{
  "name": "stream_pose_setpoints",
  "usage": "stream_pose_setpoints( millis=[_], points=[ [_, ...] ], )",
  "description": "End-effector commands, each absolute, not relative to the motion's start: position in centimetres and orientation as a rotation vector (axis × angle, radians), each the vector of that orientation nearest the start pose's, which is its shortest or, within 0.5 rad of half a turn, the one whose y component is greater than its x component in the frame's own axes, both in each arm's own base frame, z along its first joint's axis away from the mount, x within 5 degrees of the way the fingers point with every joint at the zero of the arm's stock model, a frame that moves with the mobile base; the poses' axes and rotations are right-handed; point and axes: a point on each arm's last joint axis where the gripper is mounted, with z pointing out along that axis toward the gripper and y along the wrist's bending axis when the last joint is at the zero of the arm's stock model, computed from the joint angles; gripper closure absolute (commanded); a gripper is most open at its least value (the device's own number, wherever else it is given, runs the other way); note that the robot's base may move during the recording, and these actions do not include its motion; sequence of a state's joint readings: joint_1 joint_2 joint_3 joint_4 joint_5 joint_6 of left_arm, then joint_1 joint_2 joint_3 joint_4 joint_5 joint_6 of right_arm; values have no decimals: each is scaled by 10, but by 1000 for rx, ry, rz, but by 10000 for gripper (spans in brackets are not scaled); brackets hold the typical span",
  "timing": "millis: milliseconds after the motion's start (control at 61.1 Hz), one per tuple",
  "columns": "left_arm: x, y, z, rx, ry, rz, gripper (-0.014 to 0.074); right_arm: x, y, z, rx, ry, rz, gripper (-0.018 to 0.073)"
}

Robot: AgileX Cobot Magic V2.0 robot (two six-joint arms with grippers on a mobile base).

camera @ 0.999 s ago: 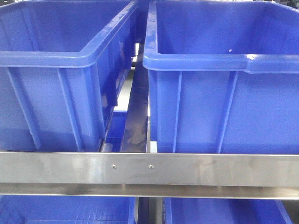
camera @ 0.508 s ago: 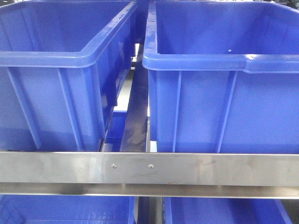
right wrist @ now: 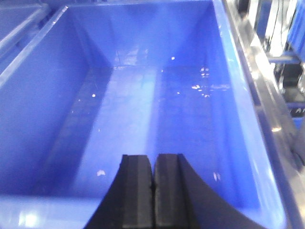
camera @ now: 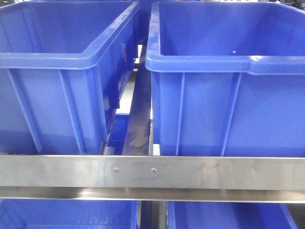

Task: Sort and place red and blue blocks on shelf

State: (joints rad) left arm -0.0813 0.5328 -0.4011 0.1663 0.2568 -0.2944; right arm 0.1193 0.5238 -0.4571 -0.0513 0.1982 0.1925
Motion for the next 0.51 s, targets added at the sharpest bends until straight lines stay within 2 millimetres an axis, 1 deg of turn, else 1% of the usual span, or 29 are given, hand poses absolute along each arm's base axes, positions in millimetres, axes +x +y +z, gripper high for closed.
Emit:
stream_pose_setpoints(
  millis=[0,82,180,491],
  points=[
    [114,-6,300,-74,1769,-131,474,105,12,320,-7,1627,168,504],
    [114,-6,300,-73,1771,-129,474,98,11,315,-7,1616,168,504],
    [114,-6,299,-69,1775,-122,474,93,10,313,-5,1618,167,504],
    [114,-6,299,-71,1782,-121,474,92,10,306,0,1698,157,504]
  ],
)
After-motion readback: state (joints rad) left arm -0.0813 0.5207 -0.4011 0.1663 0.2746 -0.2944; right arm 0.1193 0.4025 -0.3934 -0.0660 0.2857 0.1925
